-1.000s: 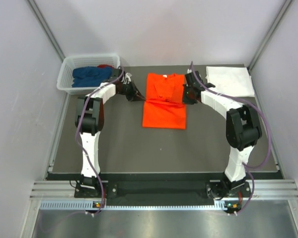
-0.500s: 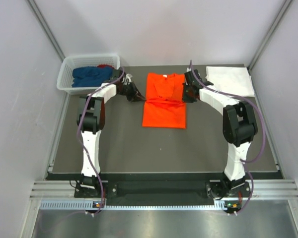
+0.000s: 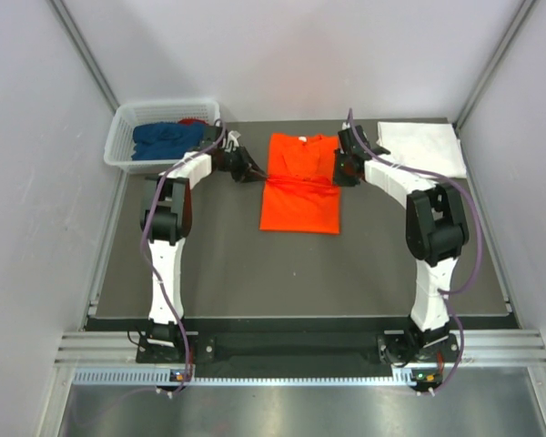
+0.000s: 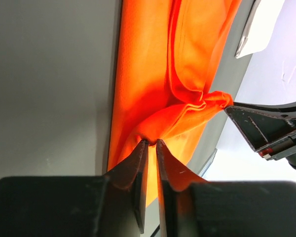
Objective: Fold and stack the t-shirts
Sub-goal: Fold the tshirt
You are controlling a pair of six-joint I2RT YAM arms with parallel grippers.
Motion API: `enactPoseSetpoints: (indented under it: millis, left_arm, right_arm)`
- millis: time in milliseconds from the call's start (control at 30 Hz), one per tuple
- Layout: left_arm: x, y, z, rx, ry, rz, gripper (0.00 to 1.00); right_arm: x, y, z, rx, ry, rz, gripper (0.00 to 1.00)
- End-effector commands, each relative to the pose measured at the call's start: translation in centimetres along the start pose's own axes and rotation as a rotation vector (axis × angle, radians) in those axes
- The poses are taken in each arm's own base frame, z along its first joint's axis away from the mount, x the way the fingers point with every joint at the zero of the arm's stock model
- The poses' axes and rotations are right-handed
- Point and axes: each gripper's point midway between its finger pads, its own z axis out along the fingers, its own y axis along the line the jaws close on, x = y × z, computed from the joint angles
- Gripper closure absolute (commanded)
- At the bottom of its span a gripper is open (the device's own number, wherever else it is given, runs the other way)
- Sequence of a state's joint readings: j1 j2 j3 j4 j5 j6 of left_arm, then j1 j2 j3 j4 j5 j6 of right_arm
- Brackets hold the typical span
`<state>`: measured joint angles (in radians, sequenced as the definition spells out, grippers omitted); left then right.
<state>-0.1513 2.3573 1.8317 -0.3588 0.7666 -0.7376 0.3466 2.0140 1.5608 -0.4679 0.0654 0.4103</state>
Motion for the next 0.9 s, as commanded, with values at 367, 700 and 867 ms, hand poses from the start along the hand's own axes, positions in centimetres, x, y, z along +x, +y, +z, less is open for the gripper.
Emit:
enactPoseSetpoints:
  millis: [367,700,867]
  left_arm:
    - [-1.3,-1.7,-4.7,-0.098,-0.149,0.158,0.67]
    - [3.8,-1.4,-0.9,-0.103,-0.036,0.208,0.74]
    - [3.9,-0.4,0.2,-0.127,-0.026,0.209,0.75]
  right_arm:
    - [-3.6,0.5,-4.3,-0.047,-0.090,0.042,0.65]
    - [-1.6,1.2,-2.6,-0.106,-0.032,0.046,0.89]
    - [-1.3,1.3,-1.4,-0.103,-0.028,0.054,0.90]
